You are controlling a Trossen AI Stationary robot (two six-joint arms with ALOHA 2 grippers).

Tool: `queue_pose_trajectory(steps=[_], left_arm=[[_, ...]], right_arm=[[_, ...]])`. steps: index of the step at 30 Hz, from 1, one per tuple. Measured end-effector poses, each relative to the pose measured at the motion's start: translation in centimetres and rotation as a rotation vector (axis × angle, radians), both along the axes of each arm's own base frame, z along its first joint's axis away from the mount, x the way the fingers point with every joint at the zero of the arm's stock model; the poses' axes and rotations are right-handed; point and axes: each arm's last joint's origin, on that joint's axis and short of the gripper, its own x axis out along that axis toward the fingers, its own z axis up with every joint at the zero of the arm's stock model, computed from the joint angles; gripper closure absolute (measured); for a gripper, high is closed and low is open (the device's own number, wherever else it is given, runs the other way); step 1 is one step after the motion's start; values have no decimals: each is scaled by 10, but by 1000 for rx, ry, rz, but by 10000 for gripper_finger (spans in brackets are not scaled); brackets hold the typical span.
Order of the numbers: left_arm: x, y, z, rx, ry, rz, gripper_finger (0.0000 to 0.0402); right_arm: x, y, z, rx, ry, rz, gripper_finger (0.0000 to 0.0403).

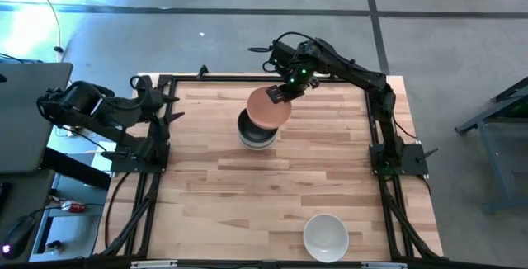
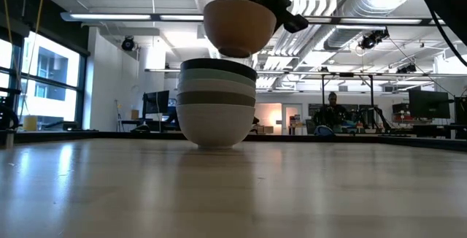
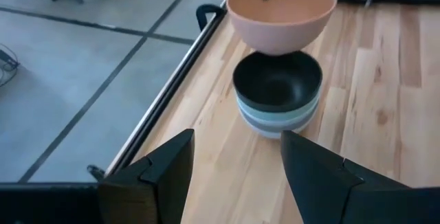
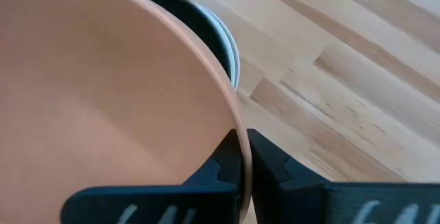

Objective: Nest bowls inside each other
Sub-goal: Stack the light orange bowl on the black bowl

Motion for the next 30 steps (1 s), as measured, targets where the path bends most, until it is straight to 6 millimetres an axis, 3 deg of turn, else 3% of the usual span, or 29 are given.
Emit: queue_pose_trajectory(steps=[7,30], left_arm=[[-4,1,-2,7,-80,-19,195],[-7,1,-2,-24,-98,-22,195]], right_arm=[[16,1,-11,1,-41,28,403],[48,2,-57,32,42,65,403]])
